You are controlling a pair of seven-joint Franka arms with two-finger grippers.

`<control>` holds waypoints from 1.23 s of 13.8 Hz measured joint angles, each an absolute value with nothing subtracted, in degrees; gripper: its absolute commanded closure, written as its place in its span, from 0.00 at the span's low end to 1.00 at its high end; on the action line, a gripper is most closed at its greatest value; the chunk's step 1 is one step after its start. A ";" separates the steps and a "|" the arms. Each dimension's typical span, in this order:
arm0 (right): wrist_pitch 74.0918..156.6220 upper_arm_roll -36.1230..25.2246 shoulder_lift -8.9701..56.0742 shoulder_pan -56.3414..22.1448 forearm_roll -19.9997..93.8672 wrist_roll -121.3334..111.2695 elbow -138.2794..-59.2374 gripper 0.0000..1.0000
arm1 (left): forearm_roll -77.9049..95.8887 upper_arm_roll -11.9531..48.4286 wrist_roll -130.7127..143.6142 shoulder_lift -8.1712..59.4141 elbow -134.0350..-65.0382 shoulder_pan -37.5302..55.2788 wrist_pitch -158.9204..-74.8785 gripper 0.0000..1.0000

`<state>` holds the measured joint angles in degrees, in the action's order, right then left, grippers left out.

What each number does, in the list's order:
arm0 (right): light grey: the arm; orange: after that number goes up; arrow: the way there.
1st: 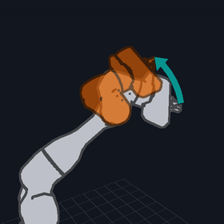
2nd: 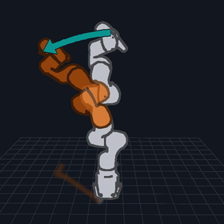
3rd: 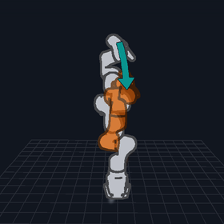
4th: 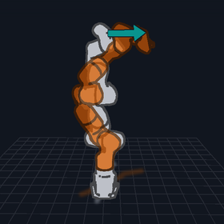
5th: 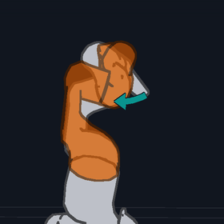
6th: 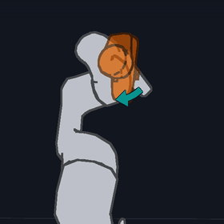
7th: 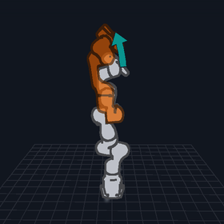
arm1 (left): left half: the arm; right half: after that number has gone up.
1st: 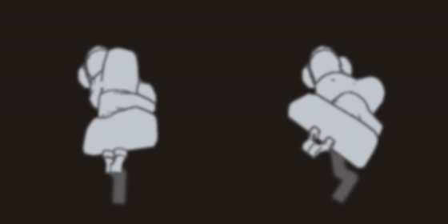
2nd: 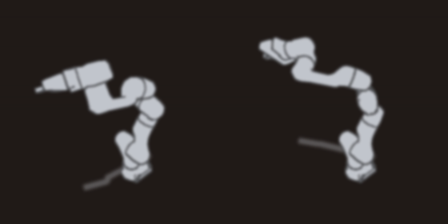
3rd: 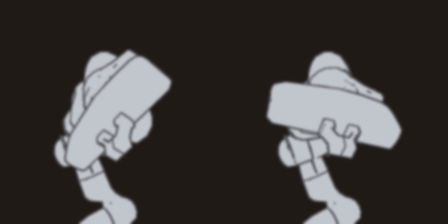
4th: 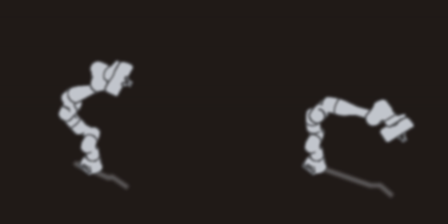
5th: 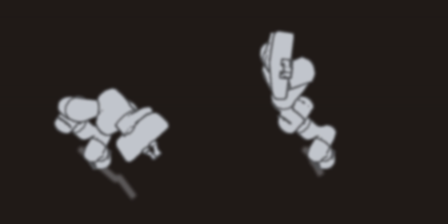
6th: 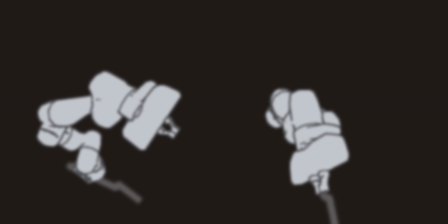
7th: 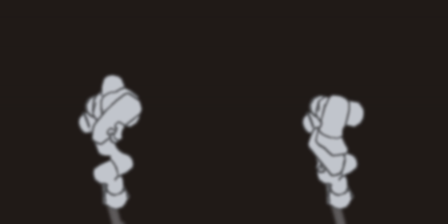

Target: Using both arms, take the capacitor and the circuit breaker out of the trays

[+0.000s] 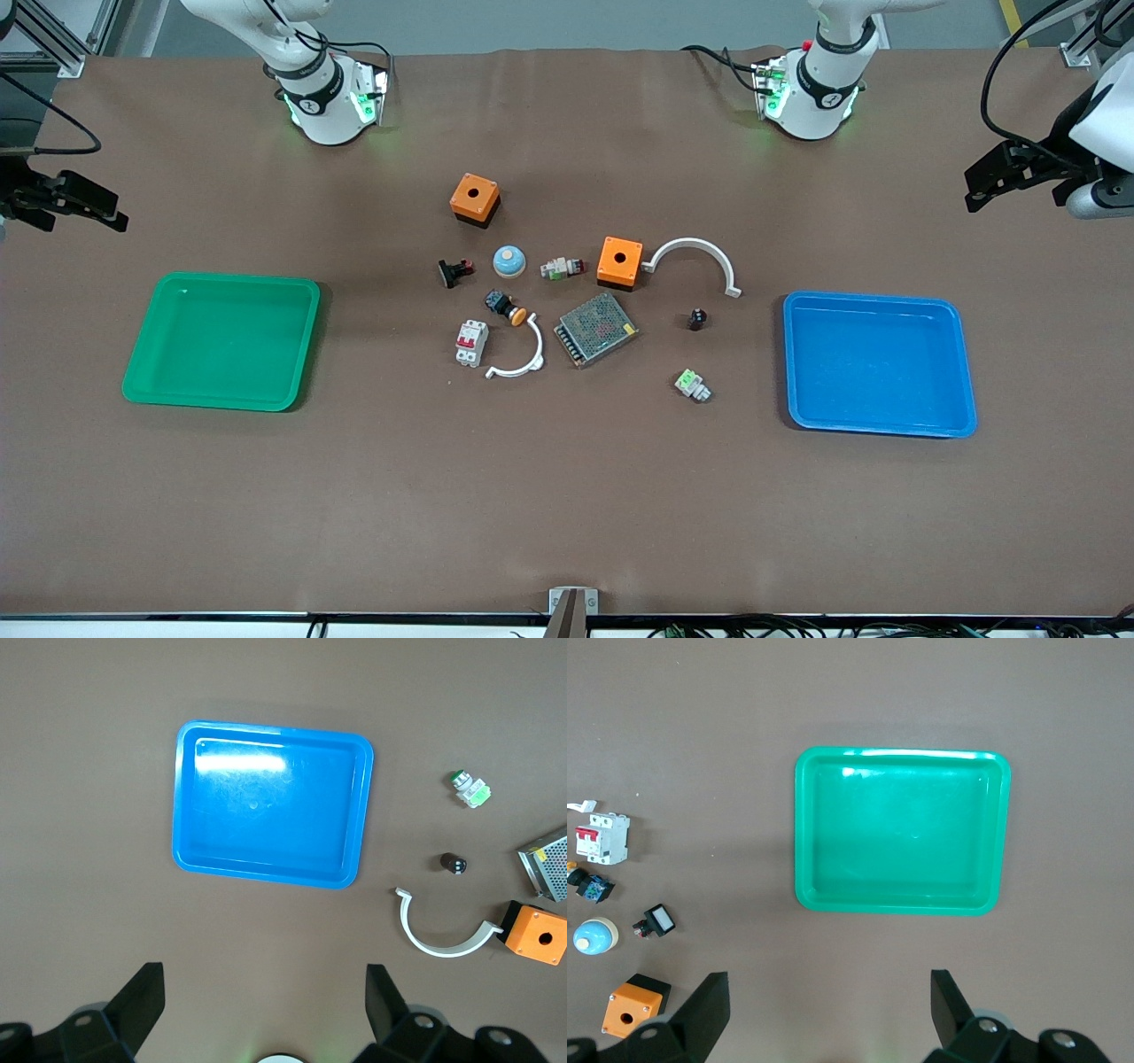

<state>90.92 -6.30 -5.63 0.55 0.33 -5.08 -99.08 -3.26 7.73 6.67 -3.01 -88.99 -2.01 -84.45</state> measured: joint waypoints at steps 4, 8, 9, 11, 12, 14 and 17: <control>92.66 -6.09 -5.68 0.55 -0.13 -5.13 -99.62 0.00 | -0.94 7.75 6.67 -3.69 -89.37 -2.02 -84.43 0.00; 94.15 -6.05 -5.68 0.55 -0.80 -6.28 -99.69 0.00 | -0.86 7.83 6.21 -4.84 -90.36 -2.02 -84.42 0.00; 94.26 -6.05 -5.68 0.55 -0.83 -6.35 -99.69 0.00 | -0.86 7.82 5.77 -4.96 -90.43 -2.03 -84.42 0.00; 94.27 -6.05 -5.68 0.55 -0.83 -6.38 -99.74 0.00 | -0.86 7.89 5.50 -5.02 -90.49 -2.01 -84.42 0.00; 94.27 -6.04 -5.68 0.55 -0.83 -6.38 -99.78 0.00 | -0.86 8.07 5.47 -5.02 -90.52 -2.01 -84.42 0.00; 94.26 -6.01 -5.68 0.55 -0.83 -6.38 -100.05 0.00 | -0.86 8.52 5.47 -5.02 -90.58 -2.00 -84.42 0.00; 94.25 -5.99 -5.68 0.55 -0.82 -6.38 -100.61 0.00 | -0.86 8.60 5.47 -5.02 -90.63 -2.02 -84.42 0.00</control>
<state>94.25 -5.99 -5.68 0.55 -0.82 -6.38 -100.61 -0.86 8.60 5.47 -5.02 -90.63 -2.02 -84.42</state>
